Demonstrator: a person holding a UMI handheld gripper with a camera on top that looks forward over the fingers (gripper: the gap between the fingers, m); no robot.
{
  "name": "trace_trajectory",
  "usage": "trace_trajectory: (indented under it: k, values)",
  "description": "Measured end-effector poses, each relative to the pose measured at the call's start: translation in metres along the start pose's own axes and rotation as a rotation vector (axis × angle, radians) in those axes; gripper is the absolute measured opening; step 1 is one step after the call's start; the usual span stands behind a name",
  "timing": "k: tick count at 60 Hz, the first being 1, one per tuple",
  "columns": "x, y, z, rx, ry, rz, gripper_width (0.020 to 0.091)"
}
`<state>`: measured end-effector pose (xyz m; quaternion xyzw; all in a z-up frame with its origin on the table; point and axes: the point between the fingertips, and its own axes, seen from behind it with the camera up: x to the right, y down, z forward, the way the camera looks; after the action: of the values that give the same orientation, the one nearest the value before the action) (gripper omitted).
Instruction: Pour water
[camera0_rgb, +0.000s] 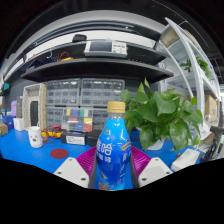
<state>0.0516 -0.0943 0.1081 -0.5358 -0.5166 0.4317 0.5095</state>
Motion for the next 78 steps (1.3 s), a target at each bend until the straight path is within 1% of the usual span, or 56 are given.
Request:
trace_trajectory:
  k: [9,11,12,13,20,27,46,54,59,64,78]
  values:
    - [-0.009,-0.003,0.005,0.013,0.004,-0.056,0.0368]
    - [-0.01,-0.003,0.007,0.008,0.009,-0.065,0.0366]
    - [-0.009,-0.002,0.008,0.006,0.011,-0.071,0.0404]
    - [-0.01,-0.002,0.009,0.001,0.012,-0.077,0.034]
    - [-0.016,-0.002,0.012,-0.027,0.019,-0.138,0.034]
    - [-0.029,-0.011,0.016,-0.026,0.045,-0.277,0.0338]
    - [-0.136,-0.058,0.065,0.0,0.007,-0.776,0.0338]
    - [-0.184,-0.077,0.087,0.034,0.012,-1.077,0.0337]
    - [-0.21,-0.088,0.1,0.08,0.011,-1.269,0.0337]
    - [-0.235,-0.085,0.107,0.108,0.031,-1.452,0.0338]
    - [-0.275,-0.074,0.122,0.168,0.013,-1.867,0.0337]
